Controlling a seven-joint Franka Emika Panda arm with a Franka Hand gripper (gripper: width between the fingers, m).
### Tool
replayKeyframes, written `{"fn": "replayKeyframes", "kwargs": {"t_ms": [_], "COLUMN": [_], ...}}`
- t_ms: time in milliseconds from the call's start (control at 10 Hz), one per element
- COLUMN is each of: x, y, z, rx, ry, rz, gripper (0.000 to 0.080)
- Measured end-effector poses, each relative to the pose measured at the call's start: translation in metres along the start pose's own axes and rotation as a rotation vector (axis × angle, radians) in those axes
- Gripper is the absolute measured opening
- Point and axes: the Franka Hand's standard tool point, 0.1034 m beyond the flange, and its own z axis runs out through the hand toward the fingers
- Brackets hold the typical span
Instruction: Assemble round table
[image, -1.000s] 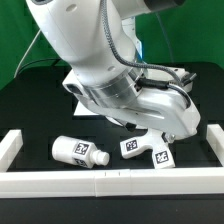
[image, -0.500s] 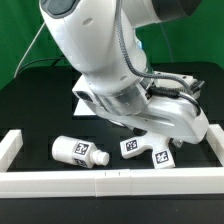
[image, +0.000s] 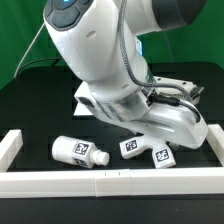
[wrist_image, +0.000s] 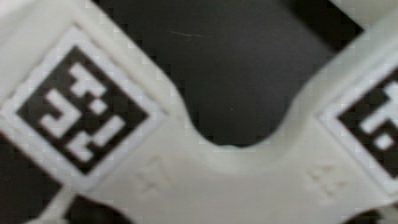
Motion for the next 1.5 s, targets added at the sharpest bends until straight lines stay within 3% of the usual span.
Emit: {"fn": "replayKeyframes", "kwargs": {"t_ms": [100,400,500,700,800,900,1300,1500], "x": [0.000,0.000,-0.004,-0.026,-0.030,-0.030,-0.028,-0.025], "y": [0.000,0.001,0.009,0.042,0.040,0.026,0.033,0.078], "z": [0.000,-0.002,-0.018,-0.062,-0.069,-0.072,-0.068,-0.067], "rx": [0.000,0.001,0.001,0.012,0.002,0.007,0.005,0.001], "ry": [0.000,0.001,-0.012,-0.021,0.002,0.030,0.021,-0.025], "rz": [0.000,-0.003,-0.071,-0.097,-0.108,-0.133,-0.135,-0.251], "gripper": [0.0447,0.0448,0.0448,0.0448,0.0448,0.0448,0.0449,0.0449]}}
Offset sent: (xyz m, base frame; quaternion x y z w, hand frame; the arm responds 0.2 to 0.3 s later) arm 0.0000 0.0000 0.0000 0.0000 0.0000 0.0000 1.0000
